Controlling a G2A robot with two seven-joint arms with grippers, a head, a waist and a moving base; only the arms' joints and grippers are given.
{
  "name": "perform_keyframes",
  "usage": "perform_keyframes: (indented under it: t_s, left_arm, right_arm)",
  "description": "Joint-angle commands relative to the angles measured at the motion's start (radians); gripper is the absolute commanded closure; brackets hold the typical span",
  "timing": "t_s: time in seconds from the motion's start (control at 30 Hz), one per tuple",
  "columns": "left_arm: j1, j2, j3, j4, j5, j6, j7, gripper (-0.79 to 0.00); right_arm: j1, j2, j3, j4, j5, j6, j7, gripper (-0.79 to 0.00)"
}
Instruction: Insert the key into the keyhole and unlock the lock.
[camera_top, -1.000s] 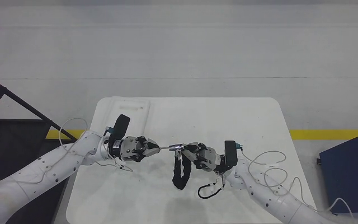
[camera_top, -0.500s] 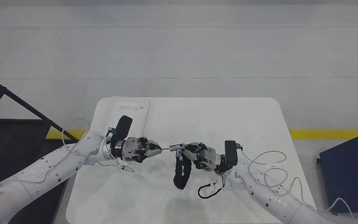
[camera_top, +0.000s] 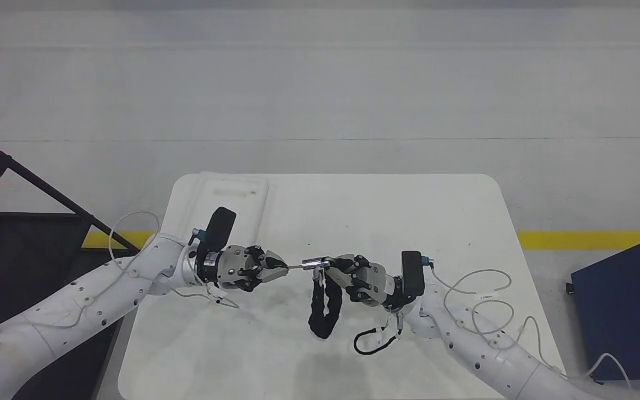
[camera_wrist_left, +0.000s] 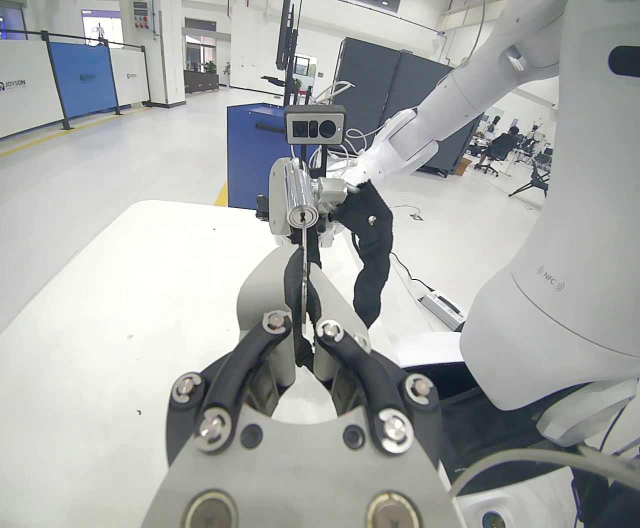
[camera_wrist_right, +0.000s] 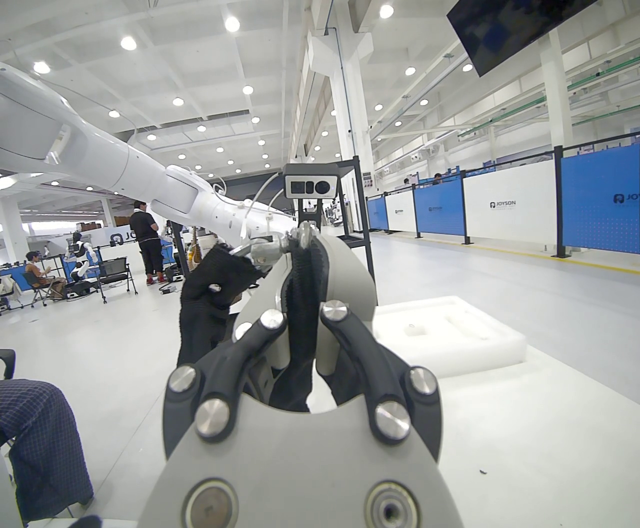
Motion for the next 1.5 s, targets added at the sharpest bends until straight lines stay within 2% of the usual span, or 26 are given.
perform_keyframes:
  t_s: [0.0,1.47]
  left_arm:
    - [-0.003,0.003,0.0,-0.004,0.0,0.0,0.0,0.0]
    - [-0.016,-0.011,0.0,0.013,0.008,0.0,0.0,0.0]
  right_arm:
    - [0.0,0.0,0.0,0.0,0.0,0.0,0.0,0.0]
    - [0.0,0.0,0.0,0.0,0.0,0.0,0.0,0.0]
